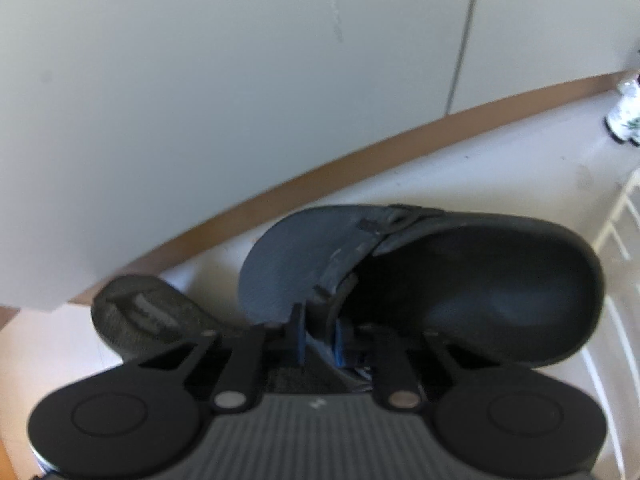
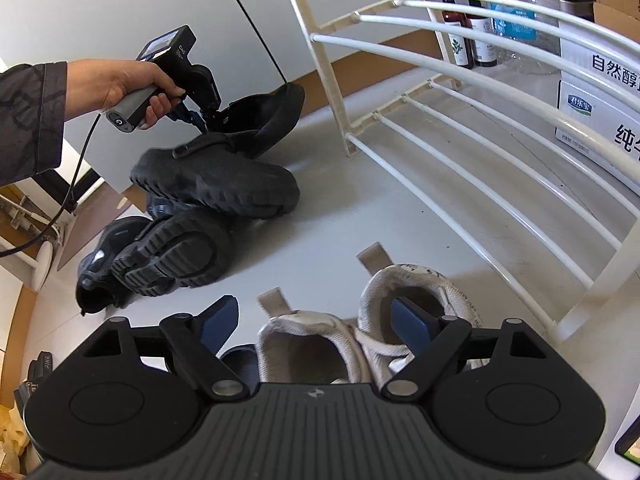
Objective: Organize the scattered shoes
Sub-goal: 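Lift the second black clog with the left gripper toward the sneakers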
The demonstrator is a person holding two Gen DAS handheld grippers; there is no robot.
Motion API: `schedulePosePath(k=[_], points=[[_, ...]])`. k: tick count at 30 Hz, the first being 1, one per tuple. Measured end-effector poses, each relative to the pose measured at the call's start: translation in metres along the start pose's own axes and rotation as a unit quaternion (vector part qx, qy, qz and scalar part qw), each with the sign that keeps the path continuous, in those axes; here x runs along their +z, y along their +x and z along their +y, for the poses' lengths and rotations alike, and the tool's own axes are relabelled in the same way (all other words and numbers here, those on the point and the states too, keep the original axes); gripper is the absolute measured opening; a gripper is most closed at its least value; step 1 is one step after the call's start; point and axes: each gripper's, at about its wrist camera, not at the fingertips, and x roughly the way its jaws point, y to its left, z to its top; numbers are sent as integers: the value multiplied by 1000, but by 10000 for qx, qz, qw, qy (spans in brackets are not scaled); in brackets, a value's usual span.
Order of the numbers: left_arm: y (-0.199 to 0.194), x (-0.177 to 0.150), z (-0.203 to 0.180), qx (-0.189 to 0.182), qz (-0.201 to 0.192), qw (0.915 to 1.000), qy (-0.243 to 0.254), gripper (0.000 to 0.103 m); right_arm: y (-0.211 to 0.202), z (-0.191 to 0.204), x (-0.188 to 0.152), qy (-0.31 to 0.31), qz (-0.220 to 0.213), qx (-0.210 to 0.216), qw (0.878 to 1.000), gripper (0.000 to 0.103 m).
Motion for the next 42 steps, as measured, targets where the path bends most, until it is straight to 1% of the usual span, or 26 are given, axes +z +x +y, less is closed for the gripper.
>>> schedulePosePath(k=[4, 8, 10, 12, 14, 19, 25, 30, 33, 42], points=[[-18, -26, 1, -178, -34, 9998, 5, 11, -13, 7, -8, -145, -11, 47, 9999, 87], [-38, -53, 6, -539, -46, 9984, -134, 11, -25, 13, -13, -235, -55, 92, 9997, 87], [-45, -59, 4, -583, -95, 9981, -150, 11, -33, 16, -15, -263, -137, 138, 9995, 87], [-60, -67, 2, -580, -255, 9979, -122, 11, -40, 19, -16, -294, -224, 187, 9991, 87], [-77, -74, 2, -484, -427, 9978, -130, 11, -46, 22, -16, -286, -319, 249, 9988, 87], [-97, -85, 6, -464, -518, 9975, -106, 11, -53, 27, -18, -174, -442, 440, 9979, 87], [-125, -94, 25, -538, -678, 9961, -145, 11, -50, 34, -24, -182, -364, 574, 9975, 87], [-149, -107, 37, -665, -757, 9949, -3, 12, -48, 37, -24, -163, -370, 599, 9974, 87], [-166, -117, 46, -736, -870, 9934, 83, 12, -46, 40, -25, -160, -350, 626, 9973, 87], [-203, -136, 74, -766, -1110, 9909, -1, 12, -41, 50, -29, -119, -270, 792, 9964, 87]])
